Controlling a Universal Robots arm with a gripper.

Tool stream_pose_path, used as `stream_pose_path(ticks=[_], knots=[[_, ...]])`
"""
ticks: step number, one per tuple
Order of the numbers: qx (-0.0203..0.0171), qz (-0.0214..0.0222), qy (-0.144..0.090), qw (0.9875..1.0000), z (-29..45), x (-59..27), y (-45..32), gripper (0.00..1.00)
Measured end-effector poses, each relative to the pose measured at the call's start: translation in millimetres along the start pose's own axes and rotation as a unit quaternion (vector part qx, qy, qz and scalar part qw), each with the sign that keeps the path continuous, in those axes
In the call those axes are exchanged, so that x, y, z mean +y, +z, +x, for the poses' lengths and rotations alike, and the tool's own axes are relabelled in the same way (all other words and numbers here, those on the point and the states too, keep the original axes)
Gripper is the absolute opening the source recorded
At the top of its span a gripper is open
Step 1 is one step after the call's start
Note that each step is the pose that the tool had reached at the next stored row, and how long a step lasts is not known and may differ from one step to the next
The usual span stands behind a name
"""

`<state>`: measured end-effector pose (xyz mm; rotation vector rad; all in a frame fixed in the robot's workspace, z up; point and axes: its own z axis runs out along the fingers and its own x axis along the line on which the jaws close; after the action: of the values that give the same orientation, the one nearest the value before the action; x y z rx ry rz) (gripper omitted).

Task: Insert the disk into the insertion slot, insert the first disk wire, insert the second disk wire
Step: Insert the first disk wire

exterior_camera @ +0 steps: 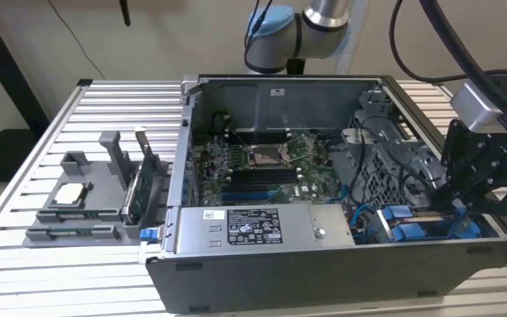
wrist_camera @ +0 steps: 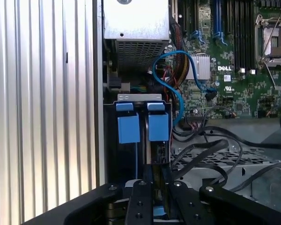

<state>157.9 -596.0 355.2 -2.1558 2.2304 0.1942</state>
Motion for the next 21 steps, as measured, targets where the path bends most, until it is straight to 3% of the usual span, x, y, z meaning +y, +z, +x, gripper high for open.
stream_pose_path(ticks=[6, 11, 13, 18, 21], knots=[[0.0080, 0.0028, 0.000, 1.0000, -7.1, -5.1, 2.1, 0.19], [0.0094, 0.0039, 0.000, 0.9999, -10.2, -11.1, 3.6, 0.19], [0.0102, 0.0068, 0.000, 0.9999, -11.3, -11.3, 5.1, 0.19], [0.0122, 0.0192, -0.003, 0.9997, -14.5, -11.6, 9.0, 0.19], [0.0126, 0.0200, -0.003, 0.9997, -17.0, -11.5, 9.7, 0.19]])
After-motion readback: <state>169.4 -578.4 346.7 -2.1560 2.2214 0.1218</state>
